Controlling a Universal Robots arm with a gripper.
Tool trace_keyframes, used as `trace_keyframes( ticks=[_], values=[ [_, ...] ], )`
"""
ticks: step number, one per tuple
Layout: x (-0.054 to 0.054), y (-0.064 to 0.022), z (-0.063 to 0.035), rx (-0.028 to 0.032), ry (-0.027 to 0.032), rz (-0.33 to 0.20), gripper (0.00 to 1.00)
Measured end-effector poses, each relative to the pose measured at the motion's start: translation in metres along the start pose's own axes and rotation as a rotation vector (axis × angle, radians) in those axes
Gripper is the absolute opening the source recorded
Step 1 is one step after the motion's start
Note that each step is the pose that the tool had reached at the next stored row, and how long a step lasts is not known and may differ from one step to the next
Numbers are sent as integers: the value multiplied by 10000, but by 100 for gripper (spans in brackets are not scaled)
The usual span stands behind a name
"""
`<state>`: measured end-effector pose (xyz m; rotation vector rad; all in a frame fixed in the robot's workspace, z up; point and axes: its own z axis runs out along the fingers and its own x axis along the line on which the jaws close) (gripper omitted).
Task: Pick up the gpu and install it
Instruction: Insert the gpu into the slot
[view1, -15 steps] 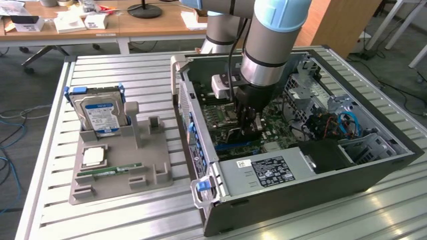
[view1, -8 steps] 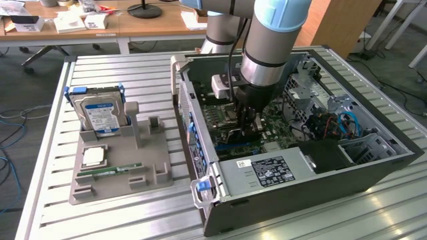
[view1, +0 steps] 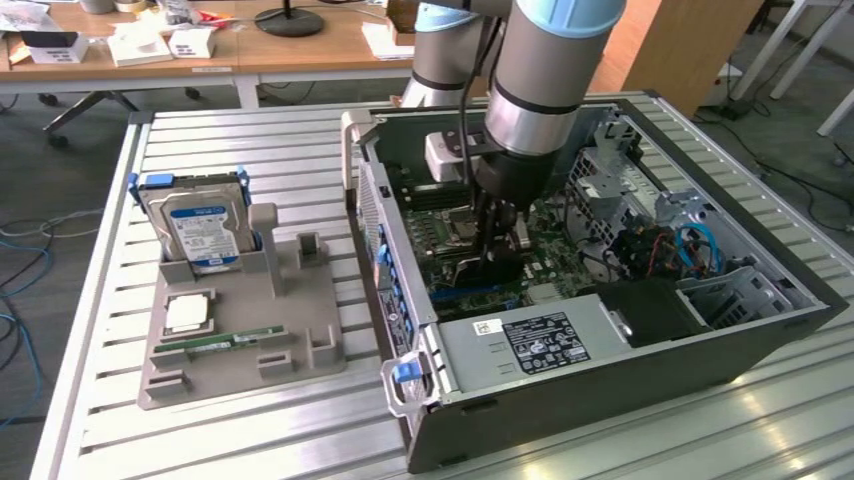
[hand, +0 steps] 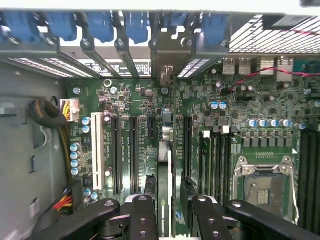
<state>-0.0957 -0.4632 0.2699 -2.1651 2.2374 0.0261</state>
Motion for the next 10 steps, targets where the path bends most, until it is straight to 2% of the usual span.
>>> trace_keyframes(
  ticks=[10],
  values=[
    [-10,-2,-309,0,0,0,34]
  ],
)
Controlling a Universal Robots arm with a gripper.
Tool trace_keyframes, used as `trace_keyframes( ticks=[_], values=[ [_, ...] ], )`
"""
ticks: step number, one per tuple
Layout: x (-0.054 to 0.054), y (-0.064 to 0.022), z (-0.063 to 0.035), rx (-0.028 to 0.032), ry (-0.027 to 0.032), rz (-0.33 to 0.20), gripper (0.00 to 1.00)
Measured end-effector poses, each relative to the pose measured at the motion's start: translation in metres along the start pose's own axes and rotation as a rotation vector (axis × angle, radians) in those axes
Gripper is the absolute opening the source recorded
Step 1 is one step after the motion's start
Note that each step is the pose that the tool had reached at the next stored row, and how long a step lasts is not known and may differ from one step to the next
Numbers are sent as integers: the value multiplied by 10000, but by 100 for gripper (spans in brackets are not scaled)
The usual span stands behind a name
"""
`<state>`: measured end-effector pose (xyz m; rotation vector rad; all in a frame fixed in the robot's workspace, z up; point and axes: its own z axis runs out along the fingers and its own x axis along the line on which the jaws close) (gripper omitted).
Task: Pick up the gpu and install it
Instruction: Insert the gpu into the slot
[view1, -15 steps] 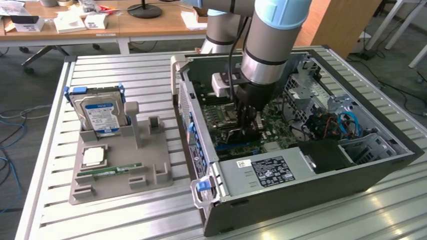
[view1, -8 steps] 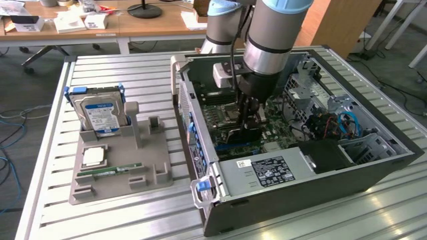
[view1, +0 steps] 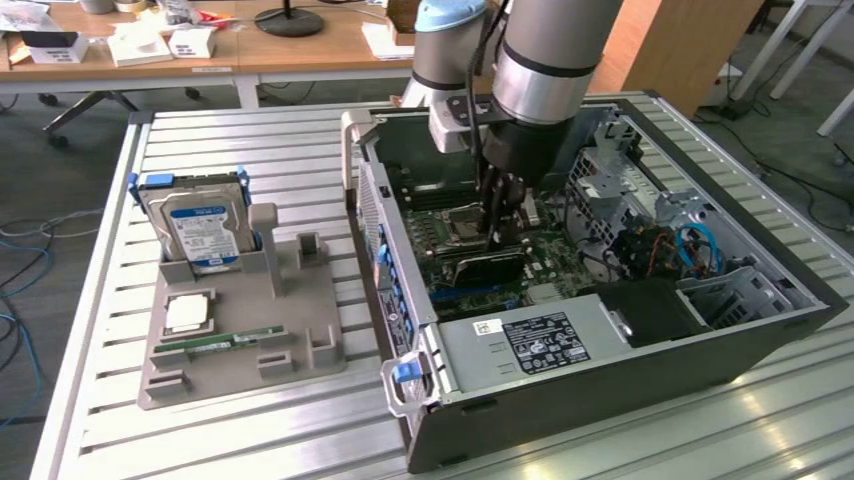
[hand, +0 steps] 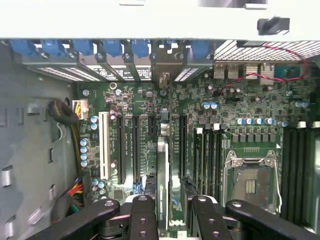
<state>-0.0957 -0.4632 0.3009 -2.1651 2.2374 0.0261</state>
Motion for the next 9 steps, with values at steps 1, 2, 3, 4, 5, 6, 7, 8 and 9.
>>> trace_keyframes(
  ticks=[1,2,3,4,5,6,7,8,9],
  values=[
    [-1,0,-27,0,-1,0,34],
    [-2,0,-52,0,1,0,34],
    [-3,-1,-75,0,-1,0,34],
    [-3,-1,-95,0,0,0,34],
    [-4,-1,-132,0,0,0,34],
    [-5,-1,-148,0,0,0,34],
    [-5,-1,-159,0,0,0,34],
    [-5,-1,-170,0,0,-1,34],
    [-6,-1,-181,0,0,-1,34]
  ],
)
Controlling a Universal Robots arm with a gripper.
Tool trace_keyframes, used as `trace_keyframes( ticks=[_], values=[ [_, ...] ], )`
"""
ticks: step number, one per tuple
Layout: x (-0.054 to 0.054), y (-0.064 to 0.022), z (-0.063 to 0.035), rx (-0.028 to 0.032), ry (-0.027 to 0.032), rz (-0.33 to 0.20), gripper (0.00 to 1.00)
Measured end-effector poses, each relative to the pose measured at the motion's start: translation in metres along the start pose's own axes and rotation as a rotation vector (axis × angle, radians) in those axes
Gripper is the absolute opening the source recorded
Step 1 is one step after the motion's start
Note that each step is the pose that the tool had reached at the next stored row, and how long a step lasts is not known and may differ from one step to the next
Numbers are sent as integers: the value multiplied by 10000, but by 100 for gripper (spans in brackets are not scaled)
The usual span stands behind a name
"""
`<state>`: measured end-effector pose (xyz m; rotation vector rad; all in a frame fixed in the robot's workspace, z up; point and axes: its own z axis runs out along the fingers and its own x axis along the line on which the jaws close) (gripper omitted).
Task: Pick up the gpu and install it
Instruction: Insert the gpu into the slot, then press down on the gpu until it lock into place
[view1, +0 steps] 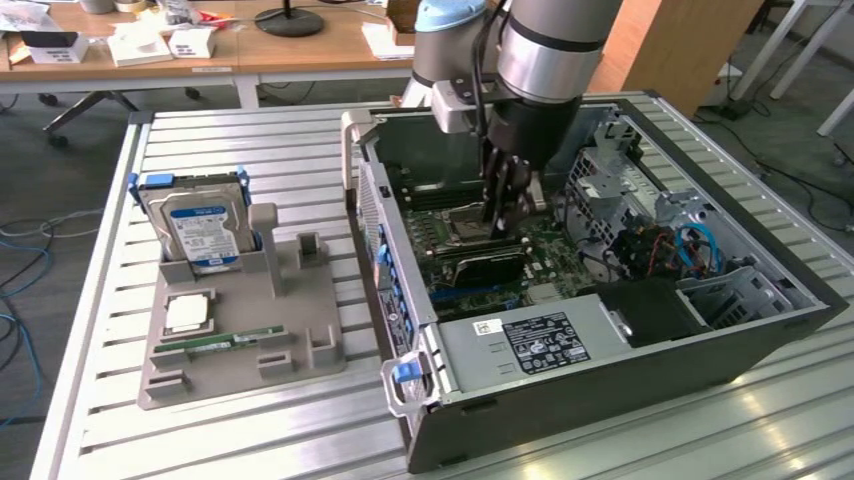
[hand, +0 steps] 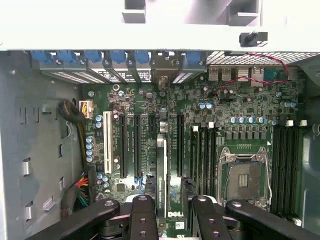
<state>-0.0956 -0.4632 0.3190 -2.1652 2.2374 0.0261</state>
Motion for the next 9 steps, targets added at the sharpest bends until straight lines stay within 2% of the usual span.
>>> trace_keyframes(
  ticks=[9],
  values=[
    [0,0,-4,0,0,0,34]
  ],
)
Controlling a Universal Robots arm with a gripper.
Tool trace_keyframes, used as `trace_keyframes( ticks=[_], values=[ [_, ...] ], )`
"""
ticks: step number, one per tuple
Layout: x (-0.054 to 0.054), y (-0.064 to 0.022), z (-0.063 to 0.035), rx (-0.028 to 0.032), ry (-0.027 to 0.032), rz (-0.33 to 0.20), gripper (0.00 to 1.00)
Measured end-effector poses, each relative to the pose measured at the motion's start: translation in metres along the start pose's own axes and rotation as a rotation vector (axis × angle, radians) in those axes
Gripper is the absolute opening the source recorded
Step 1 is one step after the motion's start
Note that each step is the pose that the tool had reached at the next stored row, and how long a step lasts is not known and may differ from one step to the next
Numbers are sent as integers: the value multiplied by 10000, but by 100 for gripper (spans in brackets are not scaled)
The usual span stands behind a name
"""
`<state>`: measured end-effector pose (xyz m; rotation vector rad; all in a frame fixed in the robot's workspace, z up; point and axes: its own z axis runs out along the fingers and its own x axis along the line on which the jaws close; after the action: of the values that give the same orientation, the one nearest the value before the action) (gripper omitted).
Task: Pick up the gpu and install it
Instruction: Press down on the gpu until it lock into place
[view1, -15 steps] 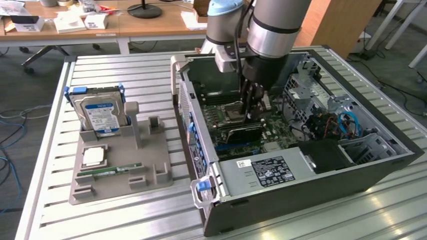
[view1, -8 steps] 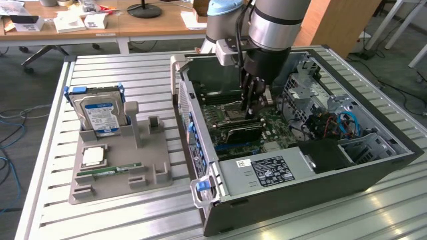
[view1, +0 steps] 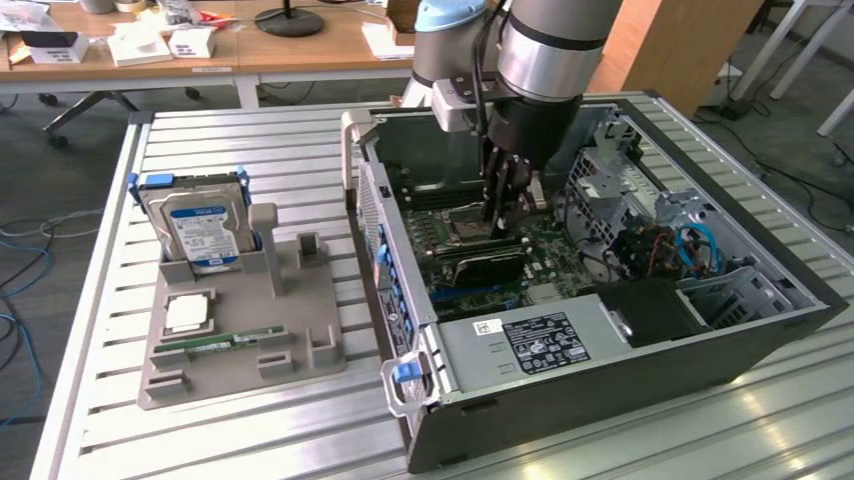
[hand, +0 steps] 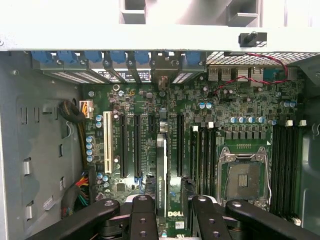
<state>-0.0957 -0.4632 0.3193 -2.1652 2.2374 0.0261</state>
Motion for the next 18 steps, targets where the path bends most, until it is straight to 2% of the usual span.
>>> trace_keyframes(
  ticks=[6,10,18],
  values=[
    [0,0,0,0,0,0,33],
    [0,0,0,0,0,0,11],
    [0,0,0,0,0,0,11]
  ],
)
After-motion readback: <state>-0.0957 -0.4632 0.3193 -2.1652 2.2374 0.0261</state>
